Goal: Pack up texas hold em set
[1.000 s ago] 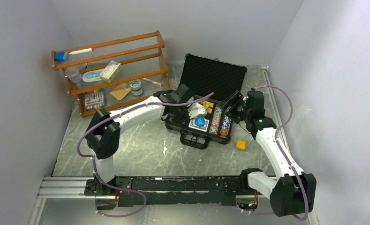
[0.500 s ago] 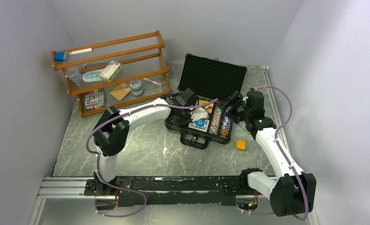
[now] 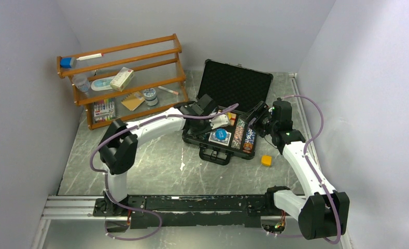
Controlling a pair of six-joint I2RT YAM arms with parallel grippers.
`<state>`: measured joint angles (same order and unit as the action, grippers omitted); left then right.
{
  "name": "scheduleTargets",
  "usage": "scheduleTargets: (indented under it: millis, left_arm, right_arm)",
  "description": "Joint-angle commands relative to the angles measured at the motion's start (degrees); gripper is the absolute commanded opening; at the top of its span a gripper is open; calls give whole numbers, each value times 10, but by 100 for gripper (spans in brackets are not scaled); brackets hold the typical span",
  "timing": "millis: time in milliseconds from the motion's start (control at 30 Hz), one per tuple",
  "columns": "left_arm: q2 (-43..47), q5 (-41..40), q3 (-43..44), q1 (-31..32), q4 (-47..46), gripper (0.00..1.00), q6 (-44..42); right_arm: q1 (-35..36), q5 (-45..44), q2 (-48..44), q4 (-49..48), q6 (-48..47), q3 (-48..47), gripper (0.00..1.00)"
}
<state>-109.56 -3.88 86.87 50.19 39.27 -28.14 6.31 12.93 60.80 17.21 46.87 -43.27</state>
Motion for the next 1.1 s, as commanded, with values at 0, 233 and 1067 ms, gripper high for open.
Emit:
scheduleTargets:
  millis: [0, 233, 1067]
  left_arm:
    - [70, -3, -4, -4, -29, 43, 30]
    - [205, -3, -85, -4, -118, 49, 116]
    - [617, -35, -360, -5, -364, 81, 275]
  right_arm:
    - [-8, -29, -6, 20, -28, -20, 71]
    - [-10, -101, 10, 62, -83, -83, 72]
    - [-77, -182, 361, 56, -262, -403, 58]
